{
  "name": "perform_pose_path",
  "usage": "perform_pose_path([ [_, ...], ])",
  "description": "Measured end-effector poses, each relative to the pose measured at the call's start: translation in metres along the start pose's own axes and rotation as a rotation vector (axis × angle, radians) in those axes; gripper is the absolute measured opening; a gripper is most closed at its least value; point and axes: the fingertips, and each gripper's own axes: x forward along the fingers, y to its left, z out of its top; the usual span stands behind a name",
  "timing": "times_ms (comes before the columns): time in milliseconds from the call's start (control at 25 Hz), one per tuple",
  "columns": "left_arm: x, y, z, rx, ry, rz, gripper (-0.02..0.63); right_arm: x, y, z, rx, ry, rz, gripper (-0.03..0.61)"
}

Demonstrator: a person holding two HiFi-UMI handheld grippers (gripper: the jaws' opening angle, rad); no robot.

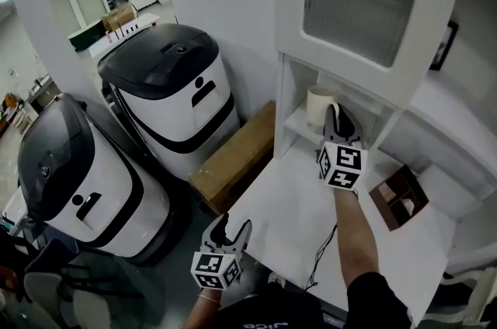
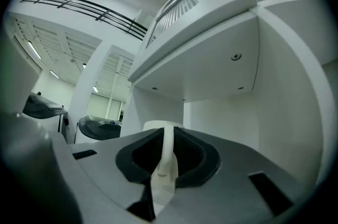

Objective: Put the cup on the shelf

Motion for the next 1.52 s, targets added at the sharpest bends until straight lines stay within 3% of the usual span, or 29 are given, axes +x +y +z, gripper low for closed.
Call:
perform_pose_path([
  [360, 0.0, 0.018, 0.002, 0.003, 0.003, 0.052, 0.252, 0.03, -0.009, -0.034, -0.015, 0.095, -0.027, 0.057],
  [800, 0.003, 0.015, 0.002, -0.01, -0.011, 0.041, 0.252, 0.027, -0.008, -0.044, -0.091, 0.133, -0.032, 0.061],
  [960, 0.006, 0.011, 0.003, -0.007, -0.014, 0.034, 0.252, 0.02, -0.014, -0.057, -0.058, 0.214, -0.077, 0.058],
  [1160, 0.007, 0.004, 0.002, -0.002, -0.008, 0.023, 0.252, 0.014, -0.017, -0.065, -0.036, 0.239, -0.1, 0.058],
  [1520, -0.002, 0.005, -0.003, -0.024, -0.011, 0.035, 0.252, 0.01, -0.015, -0.063, 0.017, 0.233, -0.05, 0.094],
])
